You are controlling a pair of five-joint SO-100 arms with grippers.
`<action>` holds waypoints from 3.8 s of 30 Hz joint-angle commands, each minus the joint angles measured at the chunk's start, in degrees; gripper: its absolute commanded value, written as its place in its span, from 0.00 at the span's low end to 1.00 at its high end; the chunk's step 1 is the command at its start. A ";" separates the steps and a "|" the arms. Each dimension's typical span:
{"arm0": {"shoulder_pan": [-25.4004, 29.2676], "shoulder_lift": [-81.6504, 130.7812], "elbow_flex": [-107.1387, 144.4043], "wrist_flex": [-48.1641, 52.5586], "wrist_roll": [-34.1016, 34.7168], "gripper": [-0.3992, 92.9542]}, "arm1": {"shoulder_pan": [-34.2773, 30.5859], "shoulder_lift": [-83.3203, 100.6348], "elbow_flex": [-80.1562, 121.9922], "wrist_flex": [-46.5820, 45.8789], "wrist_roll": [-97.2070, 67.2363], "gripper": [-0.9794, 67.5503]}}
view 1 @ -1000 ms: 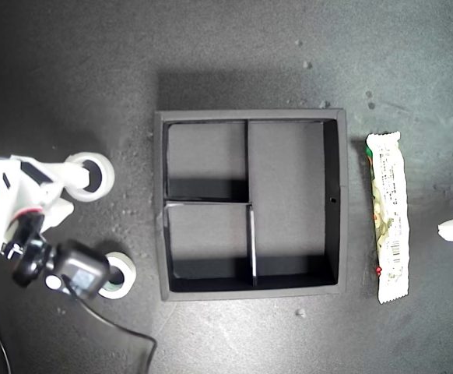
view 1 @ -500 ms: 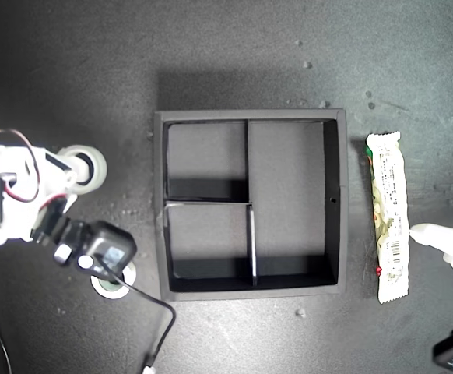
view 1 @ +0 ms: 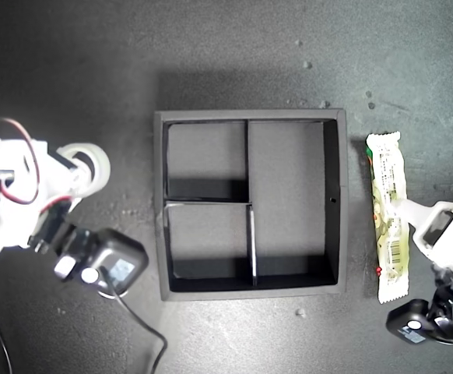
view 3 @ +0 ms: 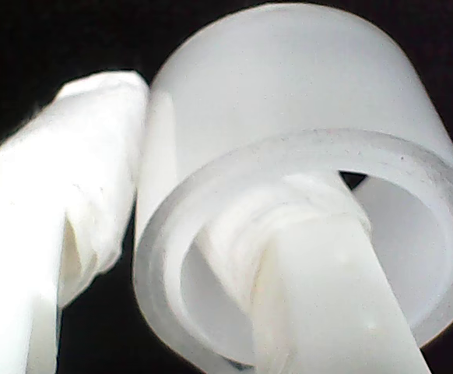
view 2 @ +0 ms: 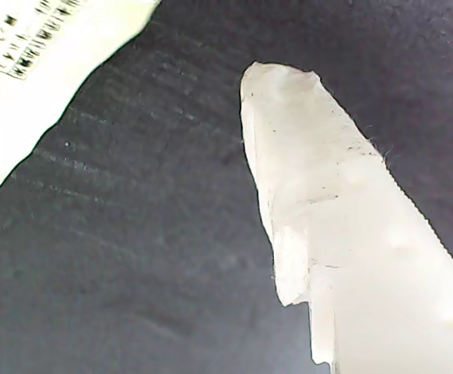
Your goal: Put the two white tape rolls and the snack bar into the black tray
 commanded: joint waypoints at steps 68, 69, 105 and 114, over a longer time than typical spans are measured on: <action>0.09 -60.73 -87.45 28.48 7.65 0.17 | 0.18 -32.17 -71.46 10.63 -16.96 0.42; 0.09 -60.47 -86.92 28.48 7.65 0.17 | 0.09 -32.17 -71.72 11.51 -16.96 0.43; 30.15 -8.61 -13.10 -6.68 -23.64 0.16 | 7.47 58.27 8.79 20.39 34.01 0.01; 34.72 -10.11 -4.31 -18.37 -29.97 0.15 | 6.94 78.49 38.41 7.56 38.14 0.00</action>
